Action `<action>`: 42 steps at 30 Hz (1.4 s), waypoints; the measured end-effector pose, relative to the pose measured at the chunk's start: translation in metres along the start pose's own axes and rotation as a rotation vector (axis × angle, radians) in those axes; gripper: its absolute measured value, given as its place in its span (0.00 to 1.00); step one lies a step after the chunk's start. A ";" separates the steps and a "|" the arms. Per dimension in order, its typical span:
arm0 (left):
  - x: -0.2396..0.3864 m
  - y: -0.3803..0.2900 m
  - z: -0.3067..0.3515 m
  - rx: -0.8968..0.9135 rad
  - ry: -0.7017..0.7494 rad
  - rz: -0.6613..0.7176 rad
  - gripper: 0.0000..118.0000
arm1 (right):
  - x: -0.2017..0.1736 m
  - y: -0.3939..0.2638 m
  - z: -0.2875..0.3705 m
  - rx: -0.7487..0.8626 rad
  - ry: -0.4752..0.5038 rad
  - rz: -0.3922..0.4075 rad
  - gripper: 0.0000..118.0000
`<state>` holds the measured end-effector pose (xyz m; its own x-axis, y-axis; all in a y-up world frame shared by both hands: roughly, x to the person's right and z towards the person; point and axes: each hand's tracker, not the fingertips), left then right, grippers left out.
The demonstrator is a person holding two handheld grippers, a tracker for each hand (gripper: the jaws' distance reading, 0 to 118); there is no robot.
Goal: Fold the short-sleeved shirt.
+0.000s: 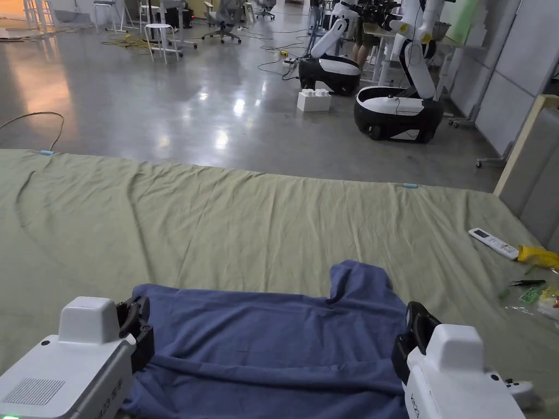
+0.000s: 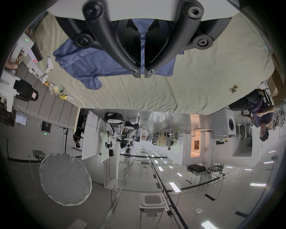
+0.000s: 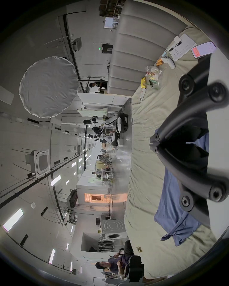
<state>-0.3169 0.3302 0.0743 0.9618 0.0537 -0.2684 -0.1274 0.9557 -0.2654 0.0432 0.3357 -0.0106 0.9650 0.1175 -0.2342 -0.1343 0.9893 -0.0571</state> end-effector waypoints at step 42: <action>-0.073 -0.089 -0.095 -0.812 0.069 0.021 0.12 | 0.005 -0.036 -0.006 -0.153 -0.006 -0.033 0.00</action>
<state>-0.3985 0.2137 0.0297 0.9434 0.0261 -0.3306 -0.3070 0.4458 -0.8409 0.0512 0.2999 -0.0153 0.9708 0.0864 -0.2236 -0.1350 0.9679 -0.2119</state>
